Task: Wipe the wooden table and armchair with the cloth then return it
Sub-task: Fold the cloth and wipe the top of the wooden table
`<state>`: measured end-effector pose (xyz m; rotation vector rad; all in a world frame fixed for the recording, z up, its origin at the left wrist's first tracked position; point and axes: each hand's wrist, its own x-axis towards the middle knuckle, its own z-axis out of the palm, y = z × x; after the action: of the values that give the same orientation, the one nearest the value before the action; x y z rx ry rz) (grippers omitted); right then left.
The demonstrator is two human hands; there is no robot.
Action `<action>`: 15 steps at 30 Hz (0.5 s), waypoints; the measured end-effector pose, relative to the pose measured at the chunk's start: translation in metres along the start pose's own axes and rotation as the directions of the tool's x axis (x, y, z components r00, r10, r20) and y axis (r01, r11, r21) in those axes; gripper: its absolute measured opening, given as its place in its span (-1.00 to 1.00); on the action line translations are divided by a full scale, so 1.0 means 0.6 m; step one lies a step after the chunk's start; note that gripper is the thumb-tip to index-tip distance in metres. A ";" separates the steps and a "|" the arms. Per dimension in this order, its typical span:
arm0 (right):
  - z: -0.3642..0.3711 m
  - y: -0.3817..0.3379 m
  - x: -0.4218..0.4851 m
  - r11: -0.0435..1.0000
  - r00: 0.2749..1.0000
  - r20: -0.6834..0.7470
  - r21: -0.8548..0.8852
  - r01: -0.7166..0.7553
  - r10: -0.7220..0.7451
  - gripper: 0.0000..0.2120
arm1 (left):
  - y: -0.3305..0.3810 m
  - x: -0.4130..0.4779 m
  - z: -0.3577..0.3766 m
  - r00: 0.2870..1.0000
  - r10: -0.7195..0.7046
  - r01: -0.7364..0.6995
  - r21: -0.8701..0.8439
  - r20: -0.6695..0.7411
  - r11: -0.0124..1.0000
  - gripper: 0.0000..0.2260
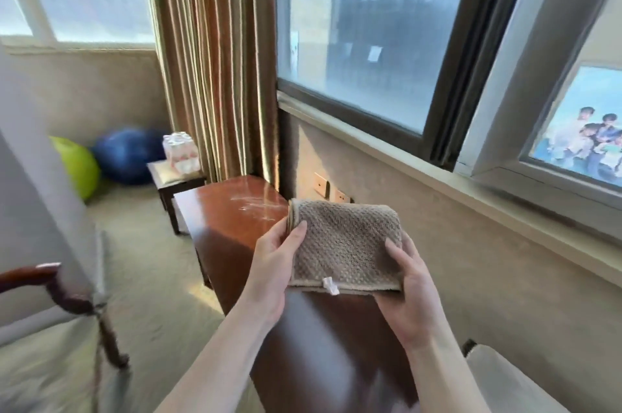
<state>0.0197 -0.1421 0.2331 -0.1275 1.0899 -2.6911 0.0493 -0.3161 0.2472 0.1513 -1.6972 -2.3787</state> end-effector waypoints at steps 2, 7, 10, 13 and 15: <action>0.046 0.044 0.041 0.997 0.998 0.044 -0.052 -0.048 0.051 -0.61 | 0.018 0.019 -0.065 0.995 0.035 -0.033 0.022 -0.091 0.999 -0.81; 0.164 0.171 0.152 0.983 0.986 0.102 -0.142 -0.120 0.135 -0.65 | 0.063 0.080 -0.232 0.969 0.101 -0.095 0.037 -0.225 0.995 -0.81; 0.235 0.248 0.221 0.978 0.979 0.131 -0.157 -0.138 0.159 -0.68 | 0.094 0.127 -0.331 0.956 0.108 -0.093 0.066 -0.274 0.994 -0.81; 0.299 0.316 0.281 0.973 0.971 0.143 -0.160 -0.167 0.190 -0.68 | 0.122 0.176 -0.421 0.941 0.133 -0.112 0.086 -0.312 0.990 -0.82; 0.333 0.350 0.316 0.967 0.963 0.149 -0.157 -0.200 0.224 -0.68 | 0.138 0.206 -0.468 0.938 0.154 -0.130 0.095 -0.311 0.987 -0.80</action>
<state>-0.0920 -0.4699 0.2295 -0.2404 1.1687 -2.3680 -0.0032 -0.6291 0.2376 0.3879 -1.5837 -2.0583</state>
